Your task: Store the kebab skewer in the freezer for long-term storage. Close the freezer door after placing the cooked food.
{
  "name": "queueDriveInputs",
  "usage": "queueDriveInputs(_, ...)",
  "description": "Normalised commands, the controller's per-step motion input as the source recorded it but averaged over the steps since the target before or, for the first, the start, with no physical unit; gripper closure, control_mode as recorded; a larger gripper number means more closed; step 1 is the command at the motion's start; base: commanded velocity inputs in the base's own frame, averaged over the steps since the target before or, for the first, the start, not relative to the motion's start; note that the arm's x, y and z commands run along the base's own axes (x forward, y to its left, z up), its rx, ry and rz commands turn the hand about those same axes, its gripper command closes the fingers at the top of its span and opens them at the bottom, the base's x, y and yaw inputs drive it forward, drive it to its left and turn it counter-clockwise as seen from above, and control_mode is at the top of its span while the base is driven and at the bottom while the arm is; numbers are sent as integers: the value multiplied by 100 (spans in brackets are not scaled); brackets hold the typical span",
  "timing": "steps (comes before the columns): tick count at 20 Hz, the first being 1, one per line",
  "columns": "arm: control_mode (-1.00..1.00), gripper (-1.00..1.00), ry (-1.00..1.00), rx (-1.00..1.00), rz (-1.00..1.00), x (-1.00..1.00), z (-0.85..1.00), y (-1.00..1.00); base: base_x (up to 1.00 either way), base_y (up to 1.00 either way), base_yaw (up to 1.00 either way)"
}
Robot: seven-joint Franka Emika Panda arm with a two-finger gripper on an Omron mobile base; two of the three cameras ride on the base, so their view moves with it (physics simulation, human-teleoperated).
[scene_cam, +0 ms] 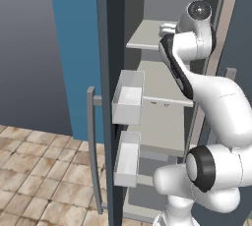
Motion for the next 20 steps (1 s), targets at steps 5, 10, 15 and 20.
queueDriveInputs(5, -100, -100, -3, 1, 0, -84, 24, 19, 0, 0, 0)
queueDriveInputs(10, -100, -100, 0, 0, 0, -79, 36, 20, 0, 0, 0)
queueDriveInputs(15, -100, -100, 0, 0, 0, -80, 32, 13, 0, 0, 0)
queueDriveInputs(20, -100, -100, 2, 0, 7, -76, 9, 10, 0, 0, 0)
